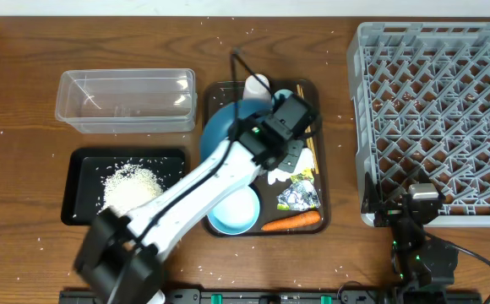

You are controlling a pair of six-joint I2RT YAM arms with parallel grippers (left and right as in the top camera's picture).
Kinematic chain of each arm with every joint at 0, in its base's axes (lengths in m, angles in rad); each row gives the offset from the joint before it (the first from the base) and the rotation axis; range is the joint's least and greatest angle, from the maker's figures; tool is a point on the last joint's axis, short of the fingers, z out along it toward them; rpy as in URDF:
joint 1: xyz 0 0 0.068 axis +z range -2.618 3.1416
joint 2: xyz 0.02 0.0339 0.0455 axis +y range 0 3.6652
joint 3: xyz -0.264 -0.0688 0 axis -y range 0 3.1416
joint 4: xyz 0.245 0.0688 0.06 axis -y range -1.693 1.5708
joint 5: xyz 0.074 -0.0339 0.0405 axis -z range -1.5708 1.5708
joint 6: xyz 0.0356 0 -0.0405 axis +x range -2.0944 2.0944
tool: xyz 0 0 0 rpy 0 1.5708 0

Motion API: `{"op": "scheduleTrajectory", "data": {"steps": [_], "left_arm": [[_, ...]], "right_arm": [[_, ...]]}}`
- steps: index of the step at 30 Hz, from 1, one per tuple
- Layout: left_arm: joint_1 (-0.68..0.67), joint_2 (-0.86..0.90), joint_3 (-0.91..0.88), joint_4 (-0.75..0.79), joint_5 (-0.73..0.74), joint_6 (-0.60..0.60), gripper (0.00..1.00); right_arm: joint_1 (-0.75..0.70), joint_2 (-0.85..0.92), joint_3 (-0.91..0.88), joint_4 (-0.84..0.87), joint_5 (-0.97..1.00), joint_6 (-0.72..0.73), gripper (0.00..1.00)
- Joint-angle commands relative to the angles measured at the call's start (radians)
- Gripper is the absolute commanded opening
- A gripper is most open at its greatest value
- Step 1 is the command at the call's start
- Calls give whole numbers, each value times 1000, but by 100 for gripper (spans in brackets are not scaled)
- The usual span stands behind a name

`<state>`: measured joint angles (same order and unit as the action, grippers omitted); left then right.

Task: Sort waste into correct bins and load items into the dishwasher rack
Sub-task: 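Lift the teal plate and carry it left over the black tray, then tilt the teal plate to dump food scraps onto the black tray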

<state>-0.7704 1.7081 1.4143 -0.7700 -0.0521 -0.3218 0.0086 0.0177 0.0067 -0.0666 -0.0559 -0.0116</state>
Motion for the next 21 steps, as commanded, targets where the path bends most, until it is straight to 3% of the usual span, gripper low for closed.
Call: {"op": "scheduleTrajectory", "data": {"steps": [1, 7, 12, 21], "left_arm": [[4, -104, 15, -39, -9, -79, 6], [42, -283, 15, -105, -3, -148, 6], [142, -425, 0, -120, 98, -180, 6], [525, -657, -124, -109, 341, -225, 6]], "right_arm": [[-8, -3, -1, -4, -1, -1, 99], [-8, -3, -1, -4, -1, -1, 99], [-8, -3, -1, -4, -1, -1, 99], [-8, -3, -1, -4, -1, -1, 99]]}}
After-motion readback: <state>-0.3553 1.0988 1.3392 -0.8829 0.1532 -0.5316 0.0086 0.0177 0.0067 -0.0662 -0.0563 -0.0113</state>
